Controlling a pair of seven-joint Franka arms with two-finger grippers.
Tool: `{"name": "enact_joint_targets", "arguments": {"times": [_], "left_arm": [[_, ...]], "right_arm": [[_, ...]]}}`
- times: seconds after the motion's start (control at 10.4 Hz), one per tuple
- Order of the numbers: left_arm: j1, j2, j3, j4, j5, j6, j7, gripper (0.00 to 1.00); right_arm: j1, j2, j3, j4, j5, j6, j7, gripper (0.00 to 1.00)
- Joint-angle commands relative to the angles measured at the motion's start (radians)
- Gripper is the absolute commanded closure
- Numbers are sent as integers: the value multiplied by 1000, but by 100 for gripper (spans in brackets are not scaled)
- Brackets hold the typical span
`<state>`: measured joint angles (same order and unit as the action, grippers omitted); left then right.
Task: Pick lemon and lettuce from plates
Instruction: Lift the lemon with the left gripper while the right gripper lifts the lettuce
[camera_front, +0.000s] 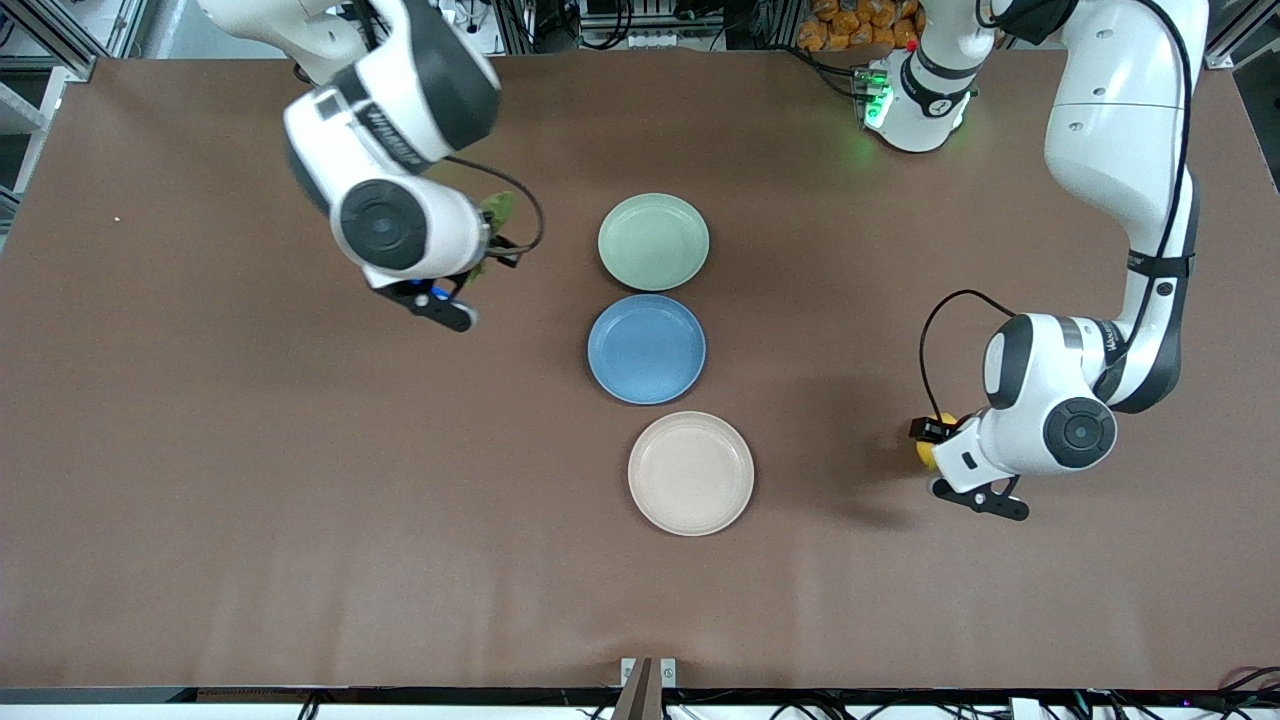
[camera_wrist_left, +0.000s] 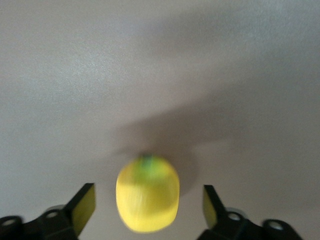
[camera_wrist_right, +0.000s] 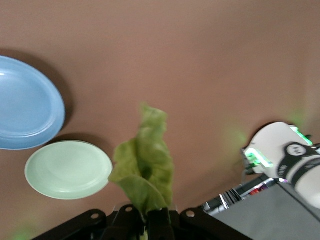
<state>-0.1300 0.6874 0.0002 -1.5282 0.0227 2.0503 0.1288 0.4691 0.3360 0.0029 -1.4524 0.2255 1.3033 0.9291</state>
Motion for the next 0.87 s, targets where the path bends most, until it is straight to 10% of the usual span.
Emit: {"name": "enact_joint_targets", "arguments": {"times": [0.0,0.77], "left_arm": [[1,-12,1,-1,-38,4,-44,0],[53,-210,1,-134,-38,-9,-70,0]], "right_arm": [[-78,-31,12,18,22,-64,-84,96],[-285,-37,8,107,-60,-183,-337,96]]}}
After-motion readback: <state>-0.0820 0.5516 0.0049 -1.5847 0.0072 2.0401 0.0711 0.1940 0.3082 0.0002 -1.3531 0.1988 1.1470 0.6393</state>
